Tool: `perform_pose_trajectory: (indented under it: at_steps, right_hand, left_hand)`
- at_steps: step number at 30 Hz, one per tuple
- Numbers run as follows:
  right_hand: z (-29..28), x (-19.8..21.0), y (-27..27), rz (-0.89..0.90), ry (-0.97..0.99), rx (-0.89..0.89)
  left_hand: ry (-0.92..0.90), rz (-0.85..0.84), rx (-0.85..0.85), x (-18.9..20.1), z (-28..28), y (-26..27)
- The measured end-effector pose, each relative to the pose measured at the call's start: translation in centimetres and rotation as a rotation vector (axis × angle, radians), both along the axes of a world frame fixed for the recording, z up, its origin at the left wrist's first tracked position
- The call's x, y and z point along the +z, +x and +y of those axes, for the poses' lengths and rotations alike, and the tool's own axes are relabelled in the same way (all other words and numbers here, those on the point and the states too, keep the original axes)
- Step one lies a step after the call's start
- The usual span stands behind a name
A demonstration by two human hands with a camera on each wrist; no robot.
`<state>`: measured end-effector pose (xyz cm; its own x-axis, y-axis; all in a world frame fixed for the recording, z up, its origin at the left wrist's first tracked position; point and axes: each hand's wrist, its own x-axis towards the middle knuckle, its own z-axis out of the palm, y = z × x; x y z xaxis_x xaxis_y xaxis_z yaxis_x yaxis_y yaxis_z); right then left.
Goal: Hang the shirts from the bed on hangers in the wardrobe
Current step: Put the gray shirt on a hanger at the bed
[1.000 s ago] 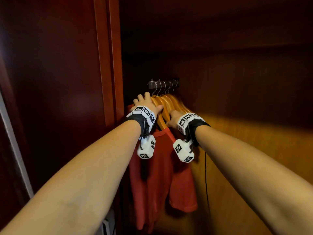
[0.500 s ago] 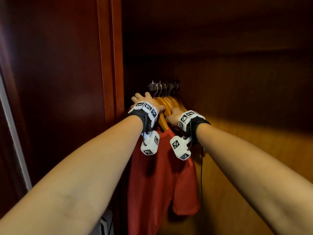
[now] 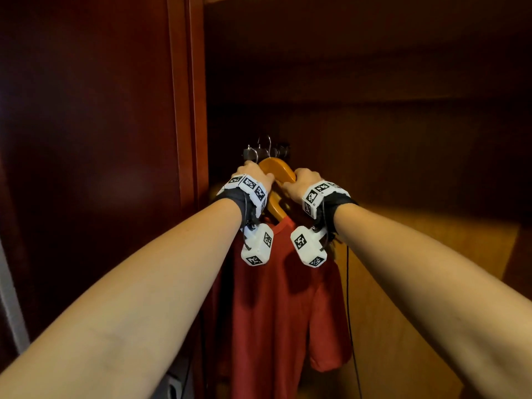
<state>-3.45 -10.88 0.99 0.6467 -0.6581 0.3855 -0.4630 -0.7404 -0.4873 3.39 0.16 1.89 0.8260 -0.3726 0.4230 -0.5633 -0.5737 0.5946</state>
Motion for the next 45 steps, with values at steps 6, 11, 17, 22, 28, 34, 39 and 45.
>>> perform_pose_trajectory:
  at_steps: [6, 11, 17, 22, 28, 34, 39, 45]
  right_hand:
    - [1.4, 0.3, -4.9, -0.028, -0.095, -0.187]
    - [2.9, 0.5, -10.6, -0.042, -0.164, -0.317]
    - [5.4, -0.6, -17.5, -0.007, -0.266, -0.484]
    - [7.3, -1.4, -24.2, 0.045, -0.274, -0.591]
    - [9.8, -1.6, -33.3, 0.066, -0.195, -0.682]
    - [12.3, -3.0, -41.7, 0.034, -0.088, -0.751]
    - [15.2, -4.6, -48.7, -0.057, -0.015, -0.785]
    - [20.6, -7.3, -57.8, -0.207, 0.064, -0.821]
  left_hand:
    - [-0.074, 0.001, -0.128, -0.1, 0.2, -1.5]
    - [-0.268, 0.038, -0.325, -0.5, 0.3, -4.5]
    - [-0.340, 0.094, -0.604, -1.2, -0.7, -10.1]
    - [-0.341, 0.209, -0.851, -1.7, -1.7, -15.8]
    - [-0.268, 0.435, -1.144, -2.2, -2.1, -23.8]
    - [-0.299, 0.681, -1.314, -3.7, -1.5, -32.1]
    - [-0.319, 0.806, -1.425, -5.8, 1.0, -39.8]
    - [-0.315, 0.848, -1.568, -8.7, 5.5, -49.8]
